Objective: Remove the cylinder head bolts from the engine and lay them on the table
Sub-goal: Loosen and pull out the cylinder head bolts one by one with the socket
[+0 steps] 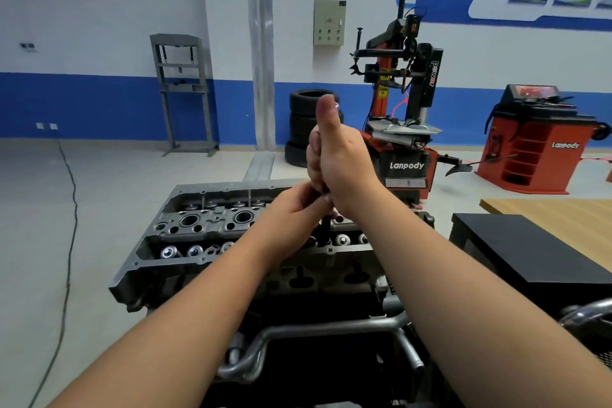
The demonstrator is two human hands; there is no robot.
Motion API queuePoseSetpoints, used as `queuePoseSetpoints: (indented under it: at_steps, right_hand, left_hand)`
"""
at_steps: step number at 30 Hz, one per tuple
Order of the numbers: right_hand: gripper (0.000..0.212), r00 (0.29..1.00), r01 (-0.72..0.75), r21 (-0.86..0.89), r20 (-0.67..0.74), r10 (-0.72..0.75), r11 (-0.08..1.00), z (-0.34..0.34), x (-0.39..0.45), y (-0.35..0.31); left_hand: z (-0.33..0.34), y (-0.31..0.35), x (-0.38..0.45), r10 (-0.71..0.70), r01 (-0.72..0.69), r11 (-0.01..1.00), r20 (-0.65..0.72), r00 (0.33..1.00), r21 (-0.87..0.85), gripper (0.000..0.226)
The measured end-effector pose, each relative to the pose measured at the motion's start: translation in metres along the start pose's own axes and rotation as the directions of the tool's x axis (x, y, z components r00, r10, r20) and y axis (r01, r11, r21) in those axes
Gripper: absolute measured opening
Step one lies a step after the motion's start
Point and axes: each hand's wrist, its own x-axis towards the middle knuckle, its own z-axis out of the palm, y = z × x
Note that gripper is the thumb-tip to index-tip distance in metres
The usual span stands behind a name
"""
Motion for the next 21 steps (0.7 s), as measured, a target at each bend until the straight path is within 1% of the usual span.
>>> queuePoseSetpoints:
  at_steps: [2,3,5,6,8,10,12,13,14,15,17,18,19,21]
  right_hand:
    - [0.071,0.990,-0.135,0.126,0.058,0.129,0.983,-0.003,0.006,-0.004]
    - [0.071,0.982,-0.181,0.161,0.083,0.170,0.970,-0.005,0.007,-0.005]
    - [0.066,0.970,-0.234,0.179,0.114,0.216,0.956,-0.007,0.008,-0.008]
    - [0.062,0.968,-0.245,0.182,0.103,0.229,0.952,-0.008,0.008,-0.011]
    - [0.050,0.973,-0.229,0.174,0.031,0.228,0.958,-0.009,0.009,-0.021]
    - [0.039,0.979,-0.187,0.143,-0.052,0.196,0.972,-0.006,0.009,-0.028]
    - [0.037,0.983,-0.124,0.139,-0.117,0.141,0.983,-0.001,0.006,-0.027]
    - [0.039,0.985,-0.096,0.135,-0.128,0.113,0.986,0.002,0.005,-0.025]
    - [0.042,0.989,-0.090,0.132,-0.103,0.104,0.987,0.003,0.005,-0.024]
    - [0.045,0.992,-0.115,0.130,-0.044,0.122,0.985,0.004,0.006,-0.025]
    - [0.045,0.975,-0.212,0.134,0.091,0.201,0.968,-0.001,0.008,-0.031]
    - [0.043,0.966,-0.246,0.144,0.121,0.230,0.958,-0.003,0.009,-0.034]
    - [0.040,0.962,-0.264,0.144,0.113,0.250,0.954,-0.004,0.010,-0.036]
    - [0.032,0.969,-0.246,0.055,0.008,0.246,0.968,0.001,0.009,-0.037]
  left_hand:
    - [-0.002,-0.001,-0.002,-0.028,0.028,0.999,0.004,1.000,-0.015,0.028]
    - [-0.003,0.000,-0.002,-0.033,0.033,0.999,0.009,0.999,0.000,0.030]
    - [-0.002,0.001,-0.003,-0.043,0.043,0.999,-0.006,0.999,0.015,0.032]
    - [0.000,0.000,-0.002,-0.040,0.041,0.999,-0.031,0.999,0.021,0.030]
    - [0.003,0.000,0.000,-0.024,0.030,0.997,-0.097,0.995,0.065,0.025]
    - [0.005,0.000,0.002,-0.024,0.042,0.991,-0.137,0.990,0.129,0.030]
    - [0.005,0.002,0.002,-0.035,0.051,0.988,-0.109,0.993,0.143,0.036]
    - [0.004,0.002,0.001,-0.041,0.050,0.992,-0.076,0.996,0.115,0.035]
    - [0.003,0.003,-0.001,-0.043,0.046,0.996,-0.046,0.998,0.074,0.032]
    - [0.003,0.003,-0.003,-0.039,0.040,0.999,-0.024,0.999,0.033,0.028]
    - [0.002,0.005,-0.006,-0.030,0.030,1.000,-0.002,1.000,-0.003,0.025]
    - [0.003,0.006,-0.007,-0.024,0.024,1.000,-0.003,1.000,0.002,0.026]
    - [0.004,0.006,-0.007,-0.018,0.018,1.000,-0.016,1.000,0.006,0.026]
    - [0.004,0.007,-0.004,-0.019,0.020,1.000,-0.070,0.997,0.005,0.022]
